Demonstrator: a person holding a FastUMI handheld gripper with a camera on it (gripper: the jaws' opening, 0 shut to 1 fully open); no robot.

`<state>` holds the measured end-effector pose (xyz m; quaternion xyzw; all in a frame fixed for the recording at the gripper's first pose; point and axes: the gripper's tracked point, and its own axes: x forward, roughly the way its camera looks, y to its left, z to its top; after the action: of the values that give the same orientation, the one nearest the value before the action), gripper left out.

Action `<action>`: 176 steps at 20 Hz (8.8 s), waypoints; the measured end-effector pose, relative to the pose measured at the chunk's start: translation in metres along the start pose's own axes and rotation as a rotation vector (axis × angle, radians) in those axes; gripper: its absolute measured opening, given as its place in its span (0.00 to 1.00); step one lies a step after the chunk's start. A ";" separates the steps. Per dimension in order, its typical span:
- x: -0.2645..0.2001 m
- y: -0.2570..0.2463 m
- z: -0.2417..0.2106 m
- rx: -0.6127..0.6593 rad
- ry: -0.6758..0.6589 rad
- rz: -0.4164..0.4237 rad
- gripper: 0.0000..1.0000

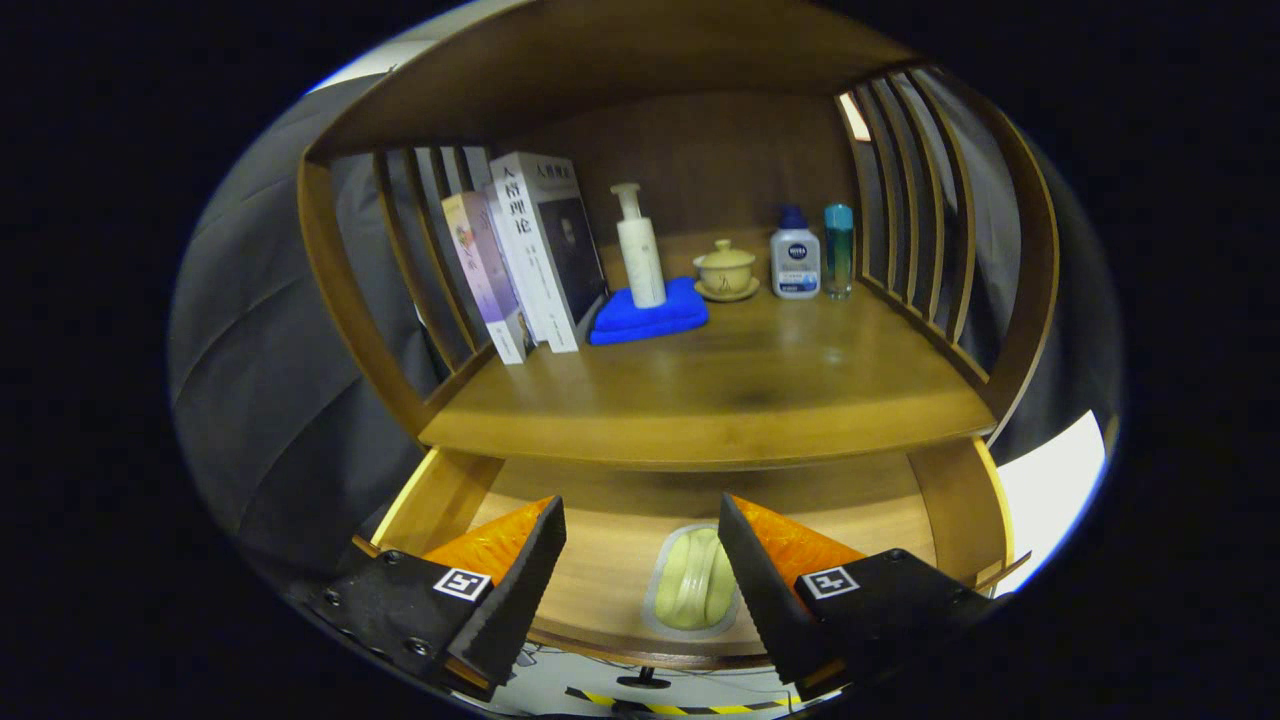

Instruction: Pull open the drawer, take out the items inside it, and place them on the countertop above the cabinet.

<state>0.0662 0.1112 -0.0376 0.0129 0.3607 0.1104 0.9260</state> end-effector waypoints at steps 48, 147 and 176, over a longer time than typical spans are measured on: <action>-0.028 0.016 0.036 -0.131 -0.241 -0.043 0.19; -0.040 0.008 -0.143 -0.145 -0.323 -0.162 0.98; -0.006 -0.004 -0.121 -0.103 -0.314 -0.231 0.98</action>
<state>-0.0182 0.0990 -0.1235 -0.0588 0.2049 0.0184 0.9768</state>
